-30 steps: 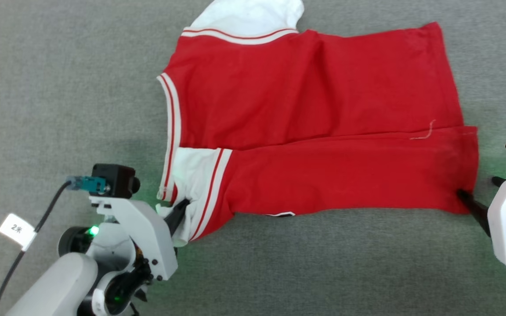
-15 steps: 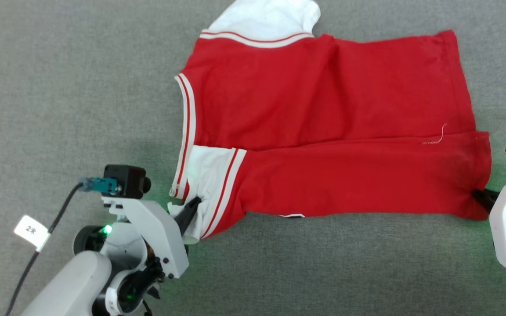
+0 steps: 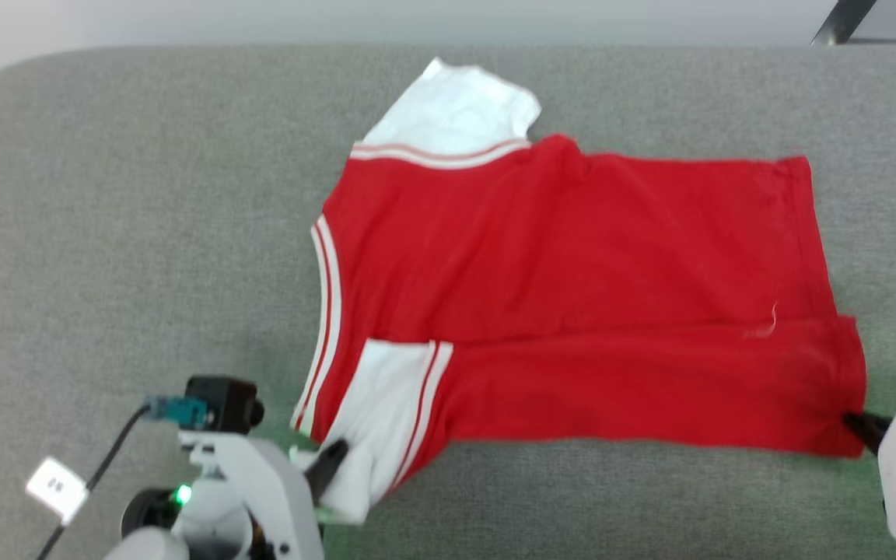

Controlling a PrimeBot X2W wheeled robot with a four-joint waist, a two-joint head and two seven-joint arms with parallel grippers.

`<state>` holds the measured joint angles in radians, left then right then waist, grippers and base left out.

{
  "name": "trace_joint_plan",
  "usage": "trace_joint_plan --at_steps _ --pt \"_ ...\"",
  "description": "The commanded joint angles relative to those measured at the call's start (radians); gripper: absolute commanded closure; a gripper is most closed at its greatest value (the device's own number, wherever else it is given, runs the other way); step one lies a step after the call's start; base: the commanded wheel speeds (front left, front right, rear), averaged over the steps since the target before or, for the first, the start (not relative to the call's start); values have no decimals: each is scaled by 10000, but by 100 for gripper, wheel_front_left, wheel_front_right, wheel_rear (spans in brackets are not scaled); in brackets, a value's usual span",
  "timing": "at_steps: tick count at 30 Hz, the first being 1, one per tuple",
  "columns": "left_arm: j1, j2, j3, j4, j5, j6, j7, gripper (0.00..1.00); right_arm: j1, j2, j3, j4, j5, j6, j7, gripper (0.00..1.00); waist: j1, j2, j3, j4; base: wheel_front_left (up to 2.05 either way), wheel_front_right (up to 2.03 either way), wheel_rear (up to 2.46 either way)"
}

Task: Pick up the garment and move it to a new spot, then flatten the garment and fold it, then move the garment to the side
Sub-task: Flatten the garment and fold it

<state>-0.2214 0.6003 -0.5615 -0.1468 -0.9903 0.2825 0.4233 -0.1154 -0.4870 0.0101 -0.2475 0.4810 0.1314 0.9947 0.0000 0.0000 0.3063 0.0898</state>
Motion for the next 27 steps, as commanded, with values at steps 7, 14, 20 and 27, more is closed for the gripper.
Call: trace_joint_plan --at_steps 7,14,20,27 --pt "1447 462 29 -1174 10 679 -176 100 1233 372 -558 -532 -17 -16 12 100 0 0 -370 -245 0 0 0" --pt "2100 607 155 -1961 -81 1127 -264 100 1770 548 -791 -818 -3 -16 -14 100 0 0 -353 -361 0 0 0" --pt "2035 766 337 -2187 189 1237 -498 0 1507 678 -864 -889 -225 -16 -510 0 0 0 -464 -428 0 0 0" --pt "1119 1434 1256 -2511 713 1304 -928 0 852 1048 -900 -1232 -460 -14 -1898 0 0 0 -617 -573 0 0 0"
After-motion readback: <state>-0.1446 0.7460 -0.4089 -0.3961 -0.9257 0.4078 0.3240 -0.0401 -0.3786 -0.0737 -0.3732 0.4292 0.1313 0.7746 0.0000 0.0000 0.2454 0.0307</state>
